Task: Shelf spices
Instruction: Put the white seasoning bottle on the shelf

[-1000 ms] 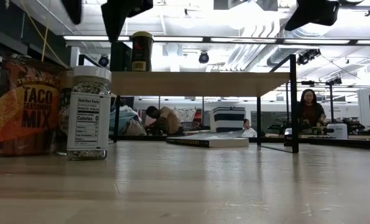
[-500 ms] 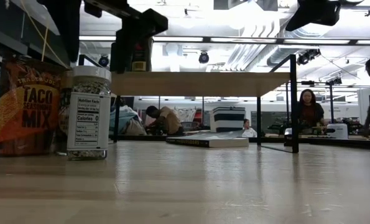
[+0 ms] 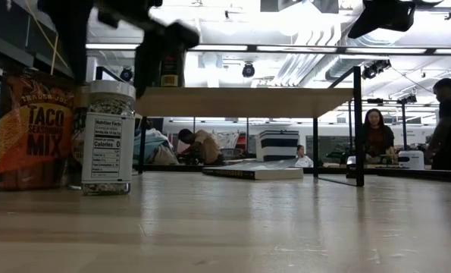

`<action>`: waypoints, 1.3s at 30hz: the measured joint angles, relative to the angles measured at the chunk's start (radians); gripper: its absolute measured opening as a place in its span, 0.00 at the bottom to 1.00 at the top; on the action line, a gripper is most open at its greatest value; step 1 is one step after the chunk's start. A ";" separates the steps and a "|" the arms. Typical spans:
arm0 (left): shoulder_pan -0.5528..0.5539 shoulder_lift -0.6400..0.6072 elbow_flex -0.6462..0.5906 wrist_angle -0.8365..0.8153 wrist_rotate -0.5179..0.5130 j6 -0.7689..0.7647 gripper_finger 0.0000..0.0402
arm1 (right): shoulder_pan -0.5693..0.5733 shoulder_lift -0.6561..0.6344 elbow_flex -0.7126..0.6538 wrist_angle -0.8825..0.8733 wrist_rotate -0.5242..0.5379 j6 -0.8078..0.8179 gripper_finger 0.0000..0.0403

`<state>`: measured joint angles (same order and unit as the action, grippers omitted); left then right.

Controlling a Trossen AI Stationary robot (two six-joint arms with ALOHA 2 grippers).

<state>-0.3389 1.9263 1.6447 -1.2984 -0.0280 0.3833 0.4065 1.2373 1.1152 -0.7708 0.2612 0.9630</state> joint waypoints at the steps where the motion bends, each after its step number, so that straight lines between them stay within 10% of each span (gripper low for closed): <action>1: 0.000 0.000 -0.016 -0.002 0.006 -0.008 0.69 | 0.000 0.000 0.000 0.000 0.000 0.000 0.73; 20: -0.036 0.003 -0.136 0.111 -0.014 0.002 0.69 | 0.000 0.000 0.000 -0.020 0.001 -0.026 0.73; 26: -0.057 0.003 -0.131 0.119 -0.057 0.022 0.47 | 0.000 0.000 0.000 -0.031 0.001 -0.026 0.73; 39: -0.066 0.003 0.235 0.057 -0.162 -0.031 0.46 | 0.000 0.000 0.000 -0.068 -0.140 -0.114 0.73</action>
<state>-0.4054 1.9289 1.8793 -1.2410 -0.1896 0.3523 0.4066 1.2372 1.1152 -0.8386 0.1214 0.8491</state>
